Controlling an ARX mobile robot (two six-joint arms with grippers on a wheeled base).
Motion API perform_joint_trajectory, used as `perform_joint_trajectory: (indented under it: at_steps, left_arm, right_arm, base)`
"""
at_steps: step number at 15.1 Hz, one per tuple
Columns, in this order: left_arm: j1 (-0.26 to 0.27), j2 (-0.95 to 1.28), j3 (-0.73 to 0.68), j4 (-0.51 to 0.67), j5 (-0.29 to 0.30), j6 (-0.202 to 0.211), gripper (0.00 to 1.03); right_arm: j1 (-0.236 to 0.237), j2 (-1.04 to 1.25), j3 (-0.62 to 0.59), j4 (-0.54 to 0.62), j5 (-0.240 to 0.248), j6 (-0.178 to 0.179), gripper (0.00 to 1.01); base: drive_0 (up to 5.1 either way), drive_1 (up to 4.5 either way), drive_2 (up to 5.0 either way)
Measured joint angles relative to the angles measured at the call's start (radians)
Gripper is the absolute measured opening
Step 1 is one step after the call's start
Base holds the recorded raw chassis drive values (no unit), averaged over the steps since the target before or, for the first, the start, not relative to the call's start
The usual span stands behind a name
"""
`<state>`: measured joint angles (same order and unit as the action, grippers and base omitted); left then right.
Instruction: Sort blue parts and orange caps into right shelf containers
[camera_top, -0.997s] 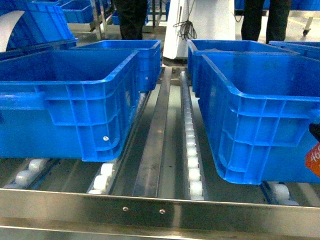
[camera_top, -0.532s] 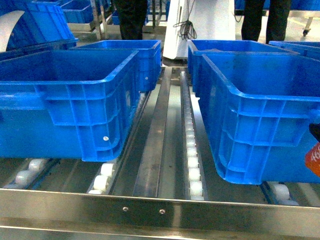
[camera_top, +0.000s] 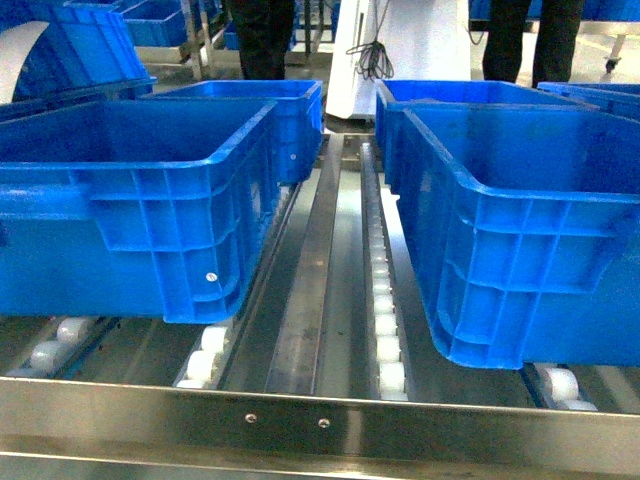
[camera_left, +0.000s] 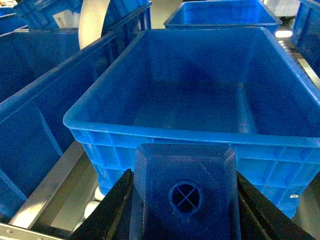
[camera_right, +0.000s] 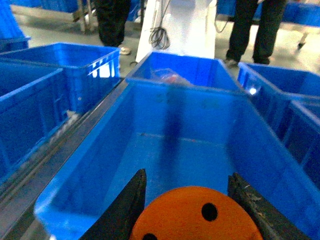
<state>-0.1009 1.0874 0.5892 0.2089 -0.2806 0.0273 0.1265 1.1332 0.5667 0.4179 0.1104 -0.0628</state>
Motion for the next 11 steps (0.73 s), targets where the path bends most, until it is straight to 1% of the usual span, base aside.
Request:
perform_joint_trajectory:
  at_steps: [1, 3, 4, 5, 6, 7, 8, 9, 11]
  left_arm:
    - [0.000, 0.000, 0.000, 0.000, 0.000, 0.000, 0.45]
    - [0.000, 0.000, 0.000, 0.000, 0.000, 0.000, 0.45]
    - [0.000, 0.000, 0.000, 0.000, 0.000, 0.000, 0.45]
    - [0.000, 0.000, 0.000, 0.000, 0.000, 0.000, 0.45]
    - [0.000, 0.001, 0.000, 0.000, -0.001, 0.000, 0.45]
    - [0.000, 0.001, 0.000, 0.000, 0.000, 0.000, 0.45]
    - [-0.012, 0.006, 0.027, -0.088, -0.051, -0.008, 0.45]
    - [-0.009, 0.039, 0.090, -0.121, -0.053, -0.033, 0.45]
    - [0.004, 0.075, 0.166, -0.121, -0.021, -0.064, 0.45]
  right_arm:
    - [-0.016, 0.071, 0.055, 0.051, 0.000, 0.002, 0.42]
    - [-0.042, 0.308, 0.211, 0.150, 0.033, 0.008, 0.42]
    - [-0.058, 0.445, 0.310, 0.137, 0.036, -0.002, 0.52]
    - [-0.057, 0.525, 0.330, 0.177, 0.040, 0.000, 0.65]
    - [-0.055, 0.511, 0.270, 0.197, 0.039, -0.009, 0.79]
    - [-0.055, 0.443, 0.228, 0.198, 0.037, -0.009, 0.91]
    - [-0.055, 0.360, 0.198, 0.210, 0.031, -0.009, 1.00]
    - [-0.054, 0.307, 0.168, 0.218, 0.031, -0.010, 0.97]
    - [-0.052, 0.305, 0.138, 0.224, 0.043, -0.016, 0.98]
  base:
    - [0.0, 0.00, 0.0]
    - [0.0, 0.00, 0.0]
    - [0.0, 0.00, 0.0]
    - [0.0, 0.00, 0.0]
    - [0.0, 0.00, 0.0]
    - [0.0, 0.00, 0.0]
    - [0.0, 0.00, 0.0]
    - [0.0, 0.00, 0.0]
    - [0.0, 0.00, 0.0]
